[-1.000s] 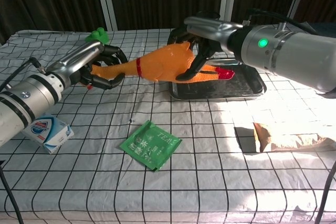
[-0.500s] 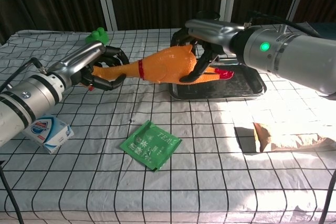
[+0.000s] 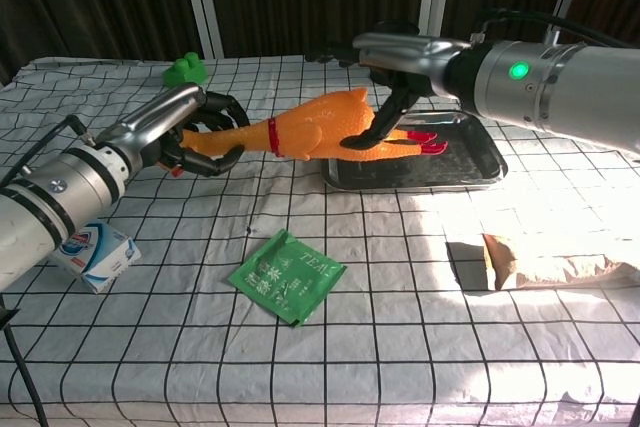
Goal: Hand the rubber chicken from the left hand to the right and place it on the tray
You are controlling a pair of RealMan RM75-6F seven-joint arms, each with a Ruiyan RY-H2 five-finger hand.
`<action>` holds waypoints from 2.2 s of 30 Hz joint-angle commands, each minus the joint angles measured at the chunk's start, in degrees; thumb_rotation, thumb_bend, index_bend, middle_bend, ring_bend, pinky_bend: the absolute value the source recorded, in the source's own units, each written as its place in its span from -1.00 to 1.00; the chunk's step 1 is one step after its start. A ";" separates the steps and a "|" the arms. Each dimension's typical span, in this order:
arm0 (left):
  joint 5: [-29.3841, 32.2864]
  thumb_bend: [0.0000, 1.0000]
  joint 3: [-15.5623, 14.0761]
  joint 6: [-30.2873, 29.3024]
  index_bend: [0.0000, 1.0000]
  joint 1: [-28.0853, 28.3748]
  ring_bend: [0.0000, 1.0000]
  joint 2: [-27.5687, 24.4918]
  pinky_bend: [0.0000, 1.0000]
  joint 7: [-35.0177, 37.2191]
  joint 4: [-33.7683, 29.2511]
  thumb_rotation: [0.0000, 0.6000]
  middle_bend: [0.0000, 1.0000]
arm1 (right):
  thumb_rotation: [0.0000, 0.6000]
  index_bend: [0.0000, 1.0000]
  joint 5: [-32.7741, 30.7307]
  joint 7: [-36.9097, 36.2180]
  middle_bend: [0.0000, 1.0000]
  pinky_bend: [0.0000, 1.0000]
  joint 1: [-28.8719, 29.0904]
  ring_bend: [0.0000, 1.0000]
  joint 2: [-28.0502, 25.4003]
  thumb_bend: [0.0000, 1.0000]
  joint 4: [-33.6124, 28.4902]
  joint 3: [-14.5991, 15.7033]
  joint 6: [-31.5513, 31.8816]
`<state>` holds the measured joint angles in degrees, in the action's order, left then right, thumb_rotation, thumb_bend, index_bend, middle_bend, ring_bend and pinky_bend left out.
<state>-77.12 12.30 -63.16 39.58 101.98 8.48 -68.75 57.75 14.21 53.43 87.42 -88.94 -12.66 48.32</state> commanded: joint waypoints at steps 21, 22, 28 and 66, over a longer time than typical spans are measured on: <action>-1.18 0.17 -0.64 -0.85 -0.74 -1.04 -0.62 -0.90 -0.21 3.34 1.26 1.00 -0.34 | 1.00 0.95 0.23 3.26 0.64 0.78 -0.66 0.52 4.67 -0.32 2.86 -0.60 7.45; -1.49 0.10 -0.73 -0.93 -0.88 -1.10 -0.76 -1.22 -0.27 4.03 1.49 1.00 -0.56 | 1.00 0.95 0.32 3.12 0.64 0.78 -0.92 0.52 4.34 -0.32 2.88 -0.62 7.60; -4.24 -0.18 -0.69 -3.94 -1.00 -1.79 -1.00 -3.92 -0.76 8.75 2.67 1.00 -1.00 | 1.00 0.95 -0.25 3.13 0.64 0.78 -2.75 0.52 1.68 -0.32 3.54 -0.31 8.03; -4.28 -0.24 -6.79 -3.81 -1.00 -10.19 -1.00 -17.22 -0.99 9.46 -0.47 1.00 -1.00 | 1.00 -1.00 12.90 -19.57 -1.00 -1.00 -10.13 -1.00 4.58 -0.69 28.02 3.16 2.60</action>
<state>-80.64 6.59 -65.91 30.59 86.69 19.53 -67.21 69.02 -3.36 45.35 95.97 -56.00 -9.90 48.68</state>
